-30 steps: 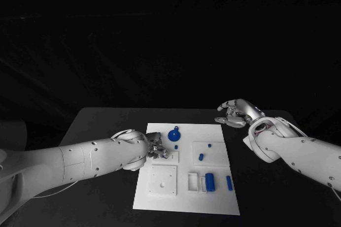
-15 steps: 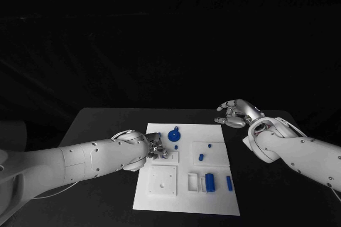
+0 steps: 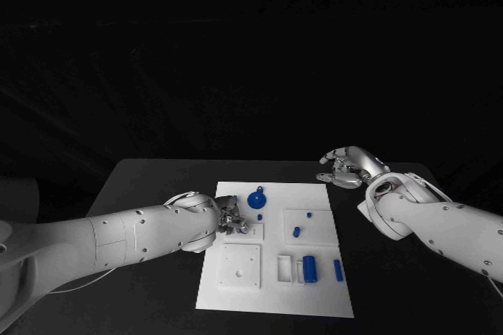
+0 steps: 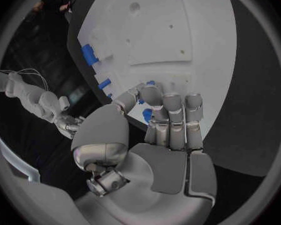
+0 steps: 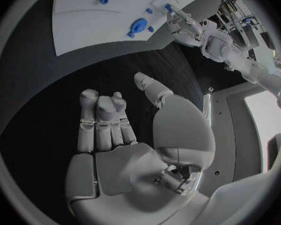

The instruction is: Assemble the parts on the task board

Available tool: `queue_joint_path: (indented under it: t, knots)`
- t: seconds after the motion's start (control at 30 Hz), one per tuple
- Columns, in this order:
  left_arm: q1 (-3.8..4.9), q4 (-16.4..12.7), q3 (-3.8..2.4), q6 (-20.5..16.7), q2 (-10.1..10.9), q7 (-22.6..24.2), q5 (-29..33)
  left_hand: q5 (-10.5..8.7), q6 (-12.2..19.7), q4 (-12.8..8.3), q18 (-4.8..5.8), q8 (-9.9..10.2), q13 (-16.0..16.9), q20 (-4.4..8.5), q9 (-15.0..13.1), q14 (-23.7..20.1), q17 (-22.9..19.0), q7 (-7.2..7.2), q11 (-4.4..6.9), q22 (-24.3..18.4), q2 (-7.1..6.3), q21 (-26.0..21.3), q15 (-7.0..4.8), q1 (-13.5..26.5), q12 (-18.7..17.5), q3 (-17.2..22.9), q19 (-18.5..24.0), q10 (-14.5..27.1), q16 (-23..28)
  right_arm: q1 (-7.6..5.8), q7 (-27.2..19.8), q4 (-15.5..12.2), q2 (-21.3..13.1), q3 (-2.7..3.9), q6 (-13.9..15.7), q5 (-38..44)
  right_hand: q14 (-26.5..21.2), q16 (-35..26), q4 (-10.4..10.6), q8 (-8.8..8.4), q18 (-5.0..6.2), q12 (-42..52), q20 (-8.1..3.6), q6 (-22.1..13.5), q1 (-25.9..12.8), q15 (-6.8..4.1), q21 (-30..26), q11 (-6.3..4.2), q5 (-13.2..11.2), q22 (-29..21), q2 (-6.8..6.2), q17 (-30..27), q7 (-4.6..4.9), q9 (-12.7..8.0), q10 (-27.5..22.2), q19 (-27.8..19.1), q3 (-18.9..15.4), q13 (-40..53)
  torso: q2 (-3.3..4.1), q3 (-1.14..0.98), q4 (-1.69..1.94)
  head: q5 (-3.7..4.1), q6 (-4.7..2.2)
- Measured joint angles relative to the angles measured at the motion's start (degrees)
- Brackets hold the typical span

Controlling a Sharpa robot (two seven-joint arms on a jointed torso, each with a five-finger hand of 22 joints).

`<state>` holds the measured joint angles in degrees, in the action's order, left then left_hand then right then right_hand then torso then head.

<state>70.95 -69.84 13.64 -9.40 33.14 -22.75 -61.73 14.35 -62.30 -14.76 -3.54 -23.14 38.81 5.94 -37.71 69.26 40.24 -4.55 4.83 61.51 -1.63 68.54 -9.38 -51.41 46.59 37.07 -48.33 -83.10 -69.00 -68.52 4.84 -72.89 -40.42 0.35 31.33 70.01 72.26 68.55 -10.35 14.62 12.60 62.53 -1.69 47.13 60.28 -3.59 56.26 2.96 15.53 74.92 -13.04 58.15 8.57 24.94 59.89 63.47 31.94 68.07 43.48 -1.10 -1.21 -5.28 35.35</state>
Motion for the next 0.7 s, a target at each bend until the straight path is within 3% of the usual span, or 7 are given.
queue_joint_path:
  t: [0.13, 0.7]
  knots:
    - [0.0, 0.38, 0.0, 0.1, -0.37, -0.03, 0.04, -0.88, 0.0, -0.01, 0.0, -0.01, 0.03, 0.0, -0.09, 0.0, -0.12, 0.0, 0.0, 0.09, 0.35, 0.0, 0.0, 0.35, 0.0, 0.01, 0.0, 0.0, -0.24, 0.0, 0.05, 0.01, 0.02, 0.0, -0.02, 0.02, 0.0, 0.0, 0.0, 0.0, 0.0, 0.0, 0.0, -0.01, 0.0, 0.0, 0.0, 0.0, 0.0, 0.0, 0.0, 0.0, 0.0, 0.0, 0.0, 0.0, 0.0, 0.0, 0.0, 0.0, -0.02, -0.05, -0.01]
    - [-0.02, 0.99, -0.13, 0.28, -0.88, 0.01, 0.04, -1.14, -0.06, 0.15, 0.0, -0.11, 0.02, 0.08, -0.57, 0.0, -0.31, 0.05, 0.0, 0.28, 0.43, 0.0, 0.0, 1.23, 0.59, 0.68, -0.35, 0.0, -0.9, 0.0, 0.15, 0.02, 0.1, 0.0, -0.09, 0.07, 0.0, 0.0, 0.0, 0.0, 0.0, 0.0, 0.09, 0.15, 0.0, 0.0, 0.0, 0.0, 0.0, 0.0, 0.0, -0.01, 0.16, 0.0, 0.0, -0.09, 0.0, -0.12, -0.01, -0.06, -0.05, 0.01, 0.09]
